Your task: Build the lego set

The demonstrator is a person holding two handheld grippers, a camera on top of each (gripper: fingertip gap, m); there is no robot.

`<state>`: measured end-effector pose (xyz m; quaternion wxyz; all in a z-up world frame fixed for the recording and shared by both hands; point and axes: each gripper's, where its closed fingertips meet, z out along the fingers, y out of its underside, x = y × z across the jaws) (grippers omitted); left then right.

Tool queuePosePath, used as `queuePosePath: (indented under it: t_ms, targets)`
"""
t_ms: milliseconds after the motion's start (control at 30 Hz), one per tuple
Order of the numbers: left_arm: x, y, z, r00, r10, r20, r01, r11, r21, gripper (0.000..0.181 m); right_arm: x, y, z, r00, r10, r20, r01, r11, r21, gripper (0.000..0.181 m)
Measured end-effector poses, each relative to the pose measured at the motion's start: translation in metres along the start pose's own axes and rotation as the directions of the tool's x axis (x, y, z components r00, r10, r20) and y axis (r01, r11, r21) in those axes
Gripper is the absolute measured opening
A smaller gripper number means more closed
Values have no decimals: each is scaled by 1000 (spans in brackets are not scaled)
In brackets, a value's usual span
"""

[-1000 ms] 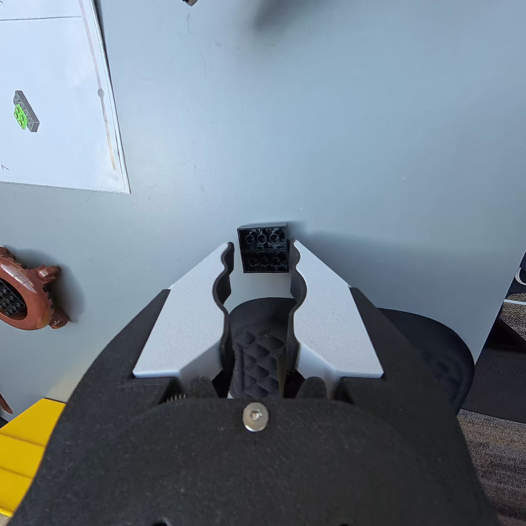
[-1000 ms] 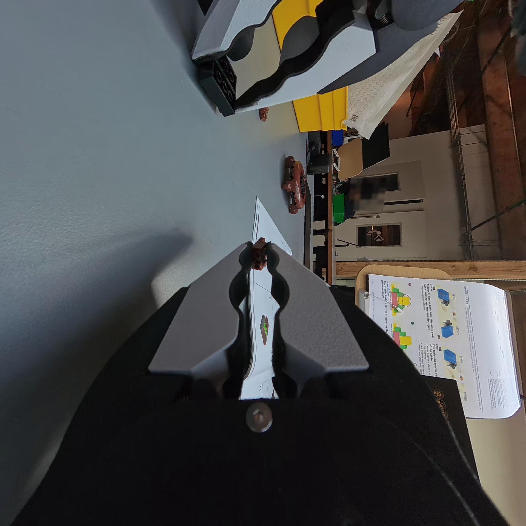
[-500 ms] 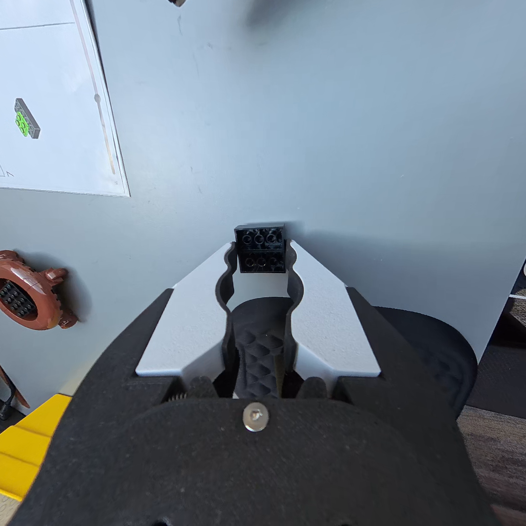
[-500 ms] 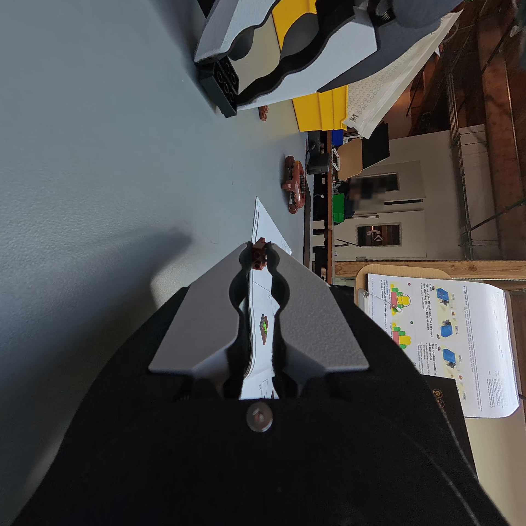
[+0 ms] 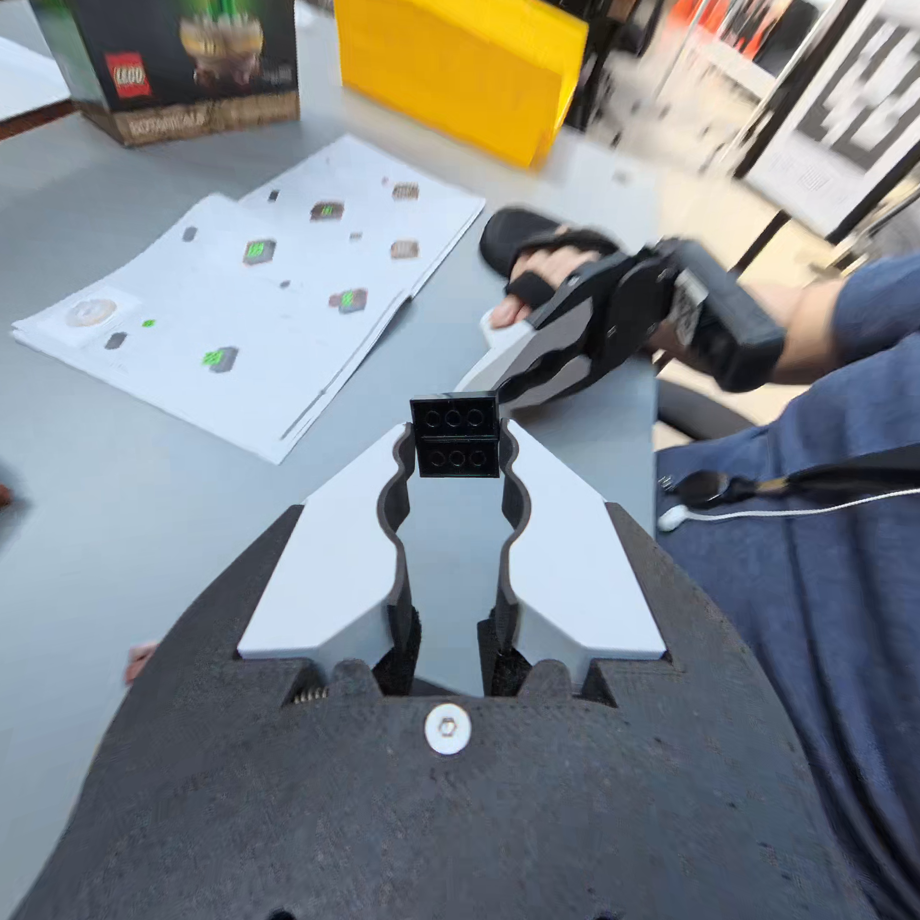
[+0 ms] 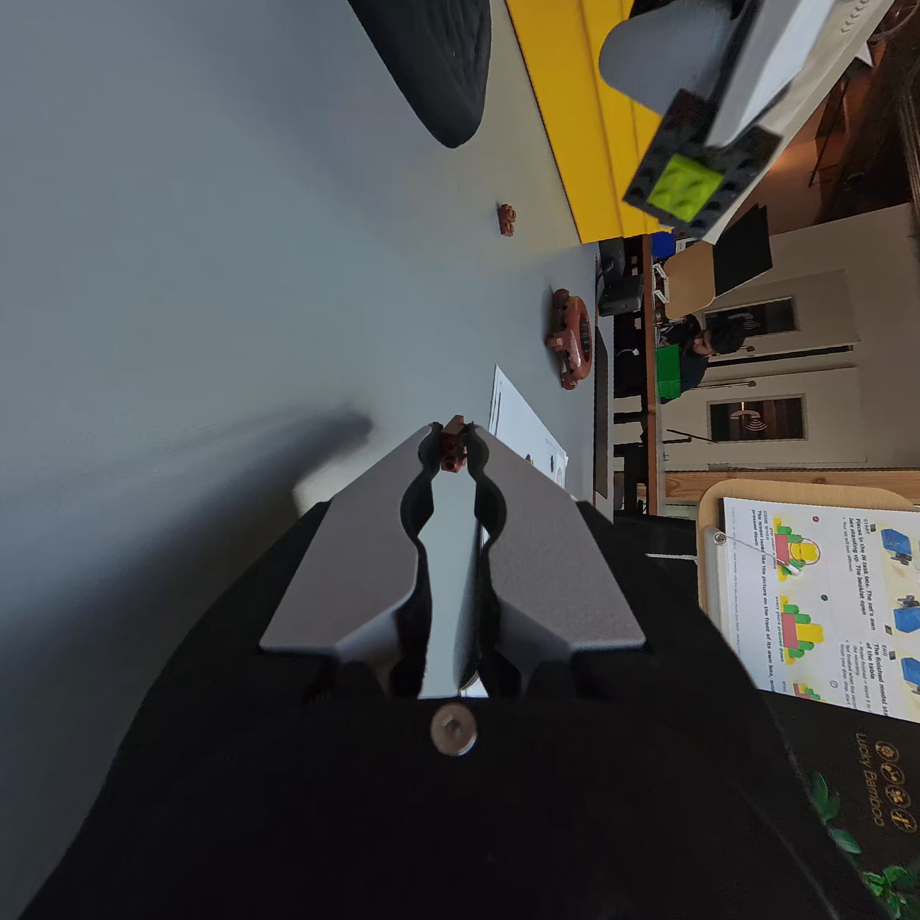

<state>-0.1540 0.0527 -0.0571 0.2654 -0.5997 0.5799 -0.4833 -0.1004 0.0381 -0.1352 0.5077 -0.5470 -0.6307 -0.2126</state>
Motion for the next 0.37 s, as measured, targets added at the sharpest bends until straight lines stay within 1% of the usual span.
queuePosePath:
  t_ms: [67, 167, 233, 300, 367]
  targets:
    - [12, -16, -10, 982, -118, -144, 142, 975, 173, 31, -4, -3, 0, 999, 14, 35, -14, 1000, 2, 9]
    - [24, -31, -23, 923, -200, -328, 306, 900, 311, 31, -7, -5, 1, 997, 27, 74, -27, 1000, -4, 9]
    - [30, -40, -28, 874, -231, -428, 398, 845, 357, 31, -9, -9, 2, 993, 61, 104, -61, 998, 3, 9]
    - [36, -48, -33, 821, -239, -519, 474, 792, 385, 31, -15, -13, 3, 975, 137, 175, -140, 990, 3, 10]
    - [41, -56, -38, 752, -239, -614, 551, 739, 388, 31, -21, -13, 4, 959, 186, 214, -187, 982, -15, 17]
